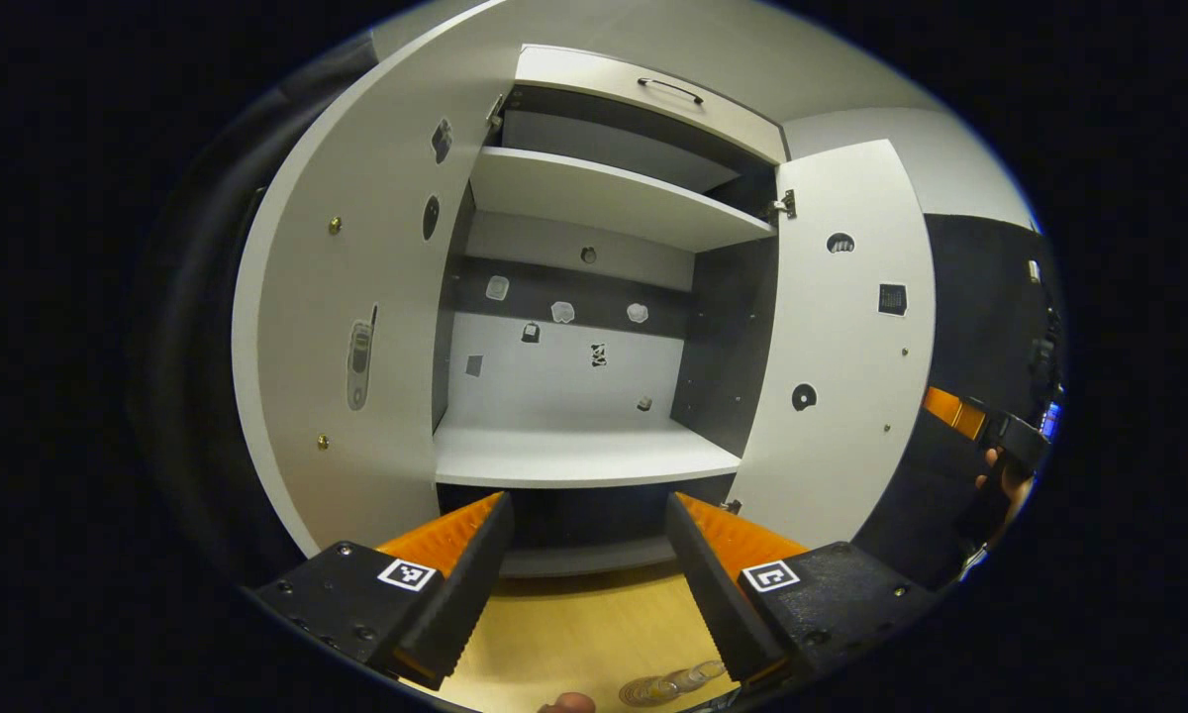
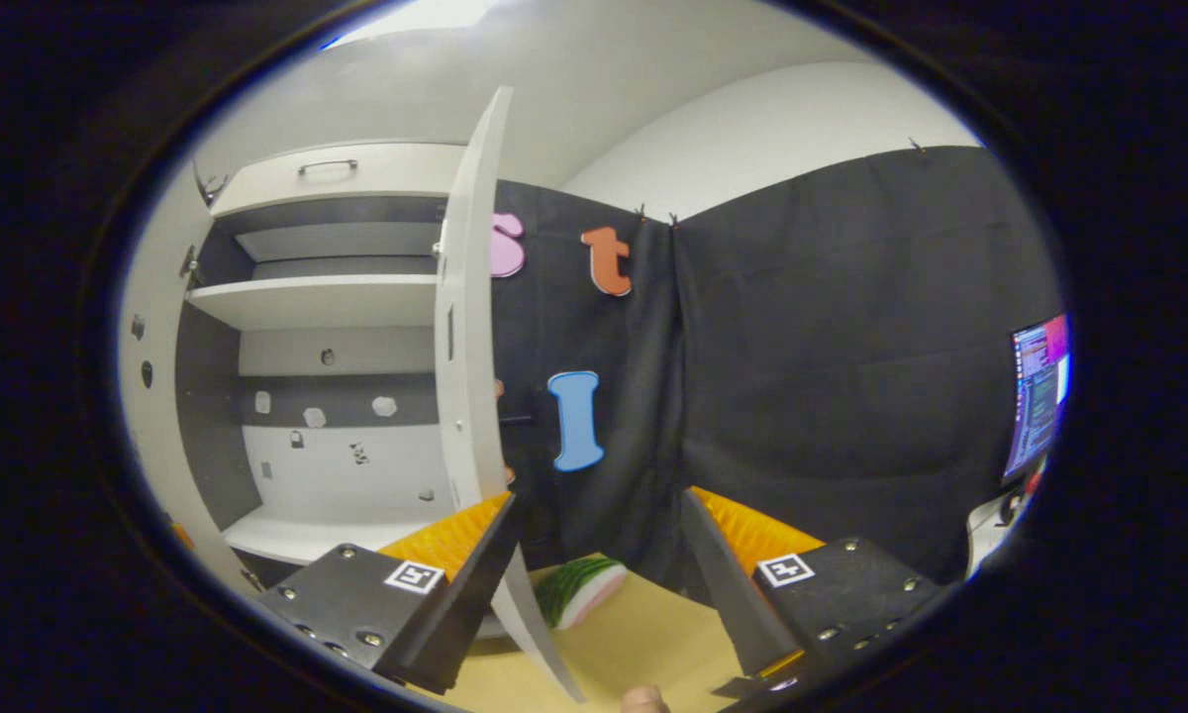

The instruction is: Grasp the bottle in the cabinet with the left hand and place it on the coaster, then close the right door with the right hand and the left door with the left hand.

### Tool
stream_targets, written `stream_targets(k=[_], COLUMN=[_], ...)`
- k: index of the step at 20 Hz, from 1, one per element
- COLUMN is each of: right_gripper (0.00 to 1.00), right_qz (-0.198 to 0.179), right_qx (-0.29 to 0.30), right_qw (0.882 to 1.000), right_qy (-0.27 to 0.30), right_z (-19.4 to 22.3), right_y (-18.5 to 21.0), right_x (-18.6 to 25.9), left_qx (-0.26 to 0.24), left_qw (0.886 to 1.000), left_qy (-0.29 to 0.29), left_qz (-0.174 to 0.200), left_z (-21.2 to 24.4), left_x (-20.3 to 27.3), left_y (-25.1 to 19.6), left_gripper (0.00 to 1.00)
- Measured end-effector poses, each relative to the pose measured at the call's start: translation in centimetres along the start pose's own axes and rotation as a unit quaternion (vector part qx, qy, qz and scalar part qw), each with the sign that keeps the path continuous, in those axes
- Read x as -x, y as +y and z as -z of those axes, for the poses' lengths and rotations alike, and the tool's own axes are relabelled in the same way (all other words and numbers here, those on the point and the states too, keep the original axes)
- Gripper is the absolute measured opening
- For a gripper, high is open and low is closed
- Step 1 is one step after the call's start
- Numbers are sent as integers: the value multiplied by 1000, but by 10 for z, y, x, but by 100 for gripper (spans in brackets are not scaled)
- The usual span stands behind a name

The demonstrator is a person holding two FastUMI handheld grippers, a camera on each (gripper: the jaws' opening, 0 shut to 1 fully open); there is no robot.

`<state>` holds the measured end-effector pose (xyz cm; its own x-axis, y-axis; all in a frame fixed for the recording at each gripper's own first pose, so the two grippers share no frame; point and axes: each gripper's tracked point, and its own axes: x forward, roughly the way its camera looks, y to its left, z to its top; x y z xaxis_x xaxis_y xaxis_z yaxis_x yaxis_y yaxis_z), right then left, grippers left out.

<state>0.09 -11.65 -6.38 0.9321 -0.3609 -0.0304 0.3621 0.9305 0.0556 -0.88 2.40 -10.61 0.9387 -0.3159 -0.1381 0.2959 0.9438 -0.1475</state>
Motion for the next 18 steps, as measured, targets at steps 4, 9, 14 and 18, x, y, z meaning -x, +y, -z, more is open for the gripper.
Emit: stream_targets(k=[4,9,14,18], right_gripper=[99,98,98,98], right_qz=[1,-19,-35,-54], right_qx=[6,-9,-4,3], right_qw=[1000,1000,999,998], right_qy=[4,8,9,11], right_z=[4,7,7,7], right_y=[-1,4,11,18], right_x=[-9,-10,-8,-7], left_qx=[3,12,20,12], left_qw=[1000,999,999,1000], left_qy=[0,-12,-11,-8], left_qz=[-14,-29,-31,-19], left_z=[0,-7,-4,-1], left_x=[5,10,8,5], left_y=[10,25,23,11], left_gripper=[96,97,97,96])
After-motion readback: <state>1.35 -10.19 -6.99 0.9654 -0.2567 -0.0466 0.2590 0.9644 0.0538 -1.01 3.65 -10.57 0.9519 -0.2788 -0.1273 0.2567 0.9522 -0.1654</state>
